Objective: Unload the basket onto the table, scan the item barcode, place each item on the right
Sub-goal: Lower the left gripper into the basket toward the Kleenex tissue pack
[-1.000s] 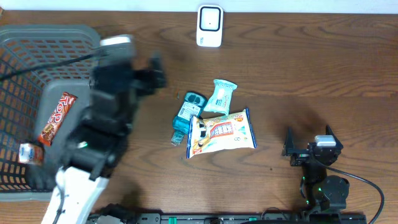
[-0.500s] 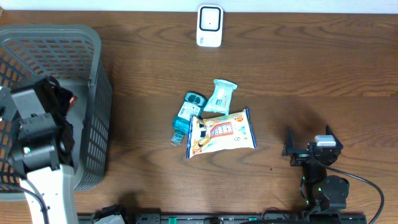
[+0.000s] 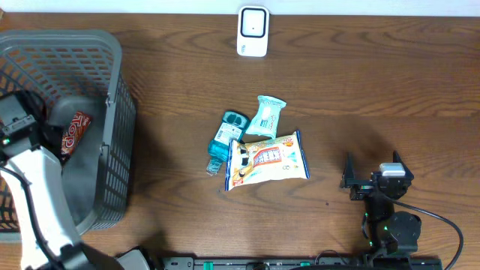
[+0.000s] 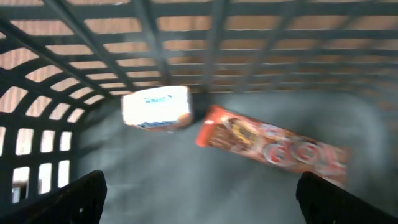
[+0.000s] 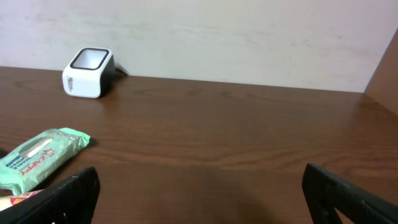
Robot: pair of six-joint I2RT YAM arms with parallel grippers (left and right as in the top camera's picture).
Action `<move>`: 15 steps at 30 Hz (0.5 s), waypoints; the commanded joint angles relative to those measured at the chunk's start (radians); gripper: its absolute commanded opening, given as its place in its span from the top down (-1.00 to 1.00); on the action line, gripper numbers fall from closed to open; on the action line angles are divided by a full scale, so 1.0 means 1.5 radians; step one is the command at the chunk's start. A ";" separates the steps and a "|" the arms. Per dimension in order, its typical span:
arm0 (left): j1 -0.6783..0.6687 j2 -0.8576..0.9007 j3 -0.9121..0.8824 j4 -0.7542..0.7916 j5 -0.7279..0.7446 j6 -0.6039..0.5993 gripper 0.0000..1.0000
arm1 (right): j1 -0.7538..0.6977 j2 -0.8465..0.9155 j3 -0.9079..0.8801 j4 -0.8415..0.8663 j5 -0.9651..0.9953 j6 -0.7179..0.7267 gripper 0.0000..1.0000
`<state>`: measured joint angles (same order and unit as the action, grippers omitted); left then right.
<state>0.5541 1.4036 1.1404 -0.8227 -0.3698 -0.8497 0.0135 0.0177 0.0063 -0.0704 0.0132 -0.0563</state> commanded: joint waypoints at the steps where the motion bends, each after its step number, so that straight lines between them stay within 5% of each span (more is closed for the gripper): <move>1: 0.032 0.038 -0.007 -0.004 -0.006 -0.015 -0.95 | 0.005 -0.001 -0.001 -0.003 -0.003 -0.006 -0.98; 15: 0.096 0.114 -0.025 0.057 -0.009 -0.033 -0.96 | 0.005 -0.001 -0.001 -0.003 -0.003 -0.006 -0.98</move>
<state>0.6792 1.5665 1.1320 -0.7650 -0.3660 -0.8906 0.0135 0.0177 0.0063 -0.0704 0.0132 -0.0563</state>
